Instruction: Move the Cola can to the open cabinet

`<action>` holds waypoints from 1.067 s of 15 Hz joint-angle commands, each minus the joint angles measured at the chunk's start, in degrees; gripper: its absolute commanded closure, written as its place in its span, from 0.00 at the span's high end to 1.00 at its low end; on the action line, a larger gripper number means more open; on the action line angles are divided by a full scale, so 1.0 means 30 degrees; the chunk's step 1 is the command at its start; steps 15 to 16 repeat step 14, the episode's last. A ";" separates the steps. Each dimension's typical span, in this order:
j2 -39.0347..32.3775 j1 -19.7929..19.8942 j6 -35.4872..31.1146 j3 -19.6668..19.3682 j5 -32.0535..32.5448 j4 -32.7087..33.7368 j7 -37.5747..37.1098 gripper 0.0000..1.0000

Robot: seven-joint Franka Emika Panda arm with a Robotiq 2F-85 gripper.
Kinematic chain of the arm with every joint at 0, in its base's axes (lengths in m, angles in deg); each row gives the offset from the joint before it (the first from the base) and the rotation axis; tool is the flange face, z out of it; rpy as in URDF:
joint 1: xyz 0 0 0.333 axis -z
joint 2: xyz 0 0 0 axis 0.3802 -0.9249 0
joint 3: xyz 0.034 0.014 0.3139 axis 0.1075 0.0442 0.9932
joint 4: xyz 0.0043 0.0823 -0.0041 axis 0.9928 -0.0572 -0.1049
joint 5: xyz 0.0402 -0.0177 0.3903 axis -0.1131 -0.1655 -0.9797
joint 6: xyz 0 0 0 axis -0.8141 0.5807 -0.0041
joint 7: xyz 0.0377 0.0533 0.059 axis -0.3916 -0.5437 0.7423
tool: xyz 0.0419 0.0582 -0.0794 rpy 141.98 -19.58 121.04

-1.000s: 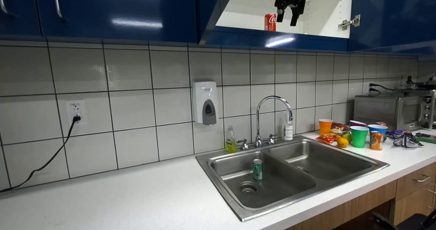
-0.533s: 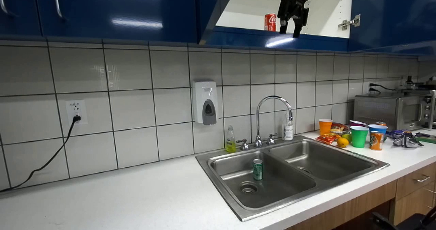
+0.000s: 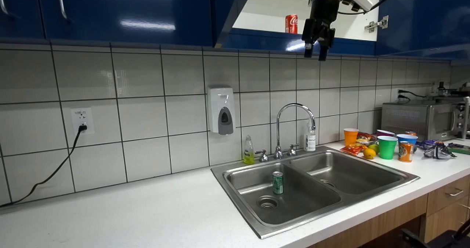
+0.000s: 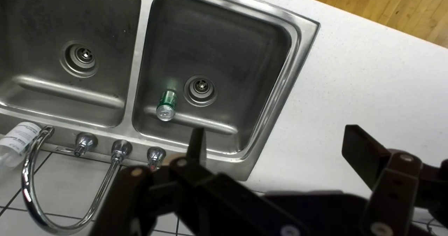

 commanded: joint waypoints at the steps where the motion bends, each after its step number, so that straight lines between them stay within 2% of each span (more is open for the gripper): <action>1: 0.1169 0.0231 -0.0666 0.0435 0.0181 -0.1902 -0.0456 1.00; 5: 0.1634 0.0162 -0.0713 0.0404 -0.0059 -0.3192 -0.0512 1.00; 6: 0.0871 0.0064 -0.0277 0.0205 -0.0059 -0.2290 -0.0053 1.00; 16: 0.1184 0.0051 -0.0409 0.0196 -0.0062 -0.2842 -0.0090 1.00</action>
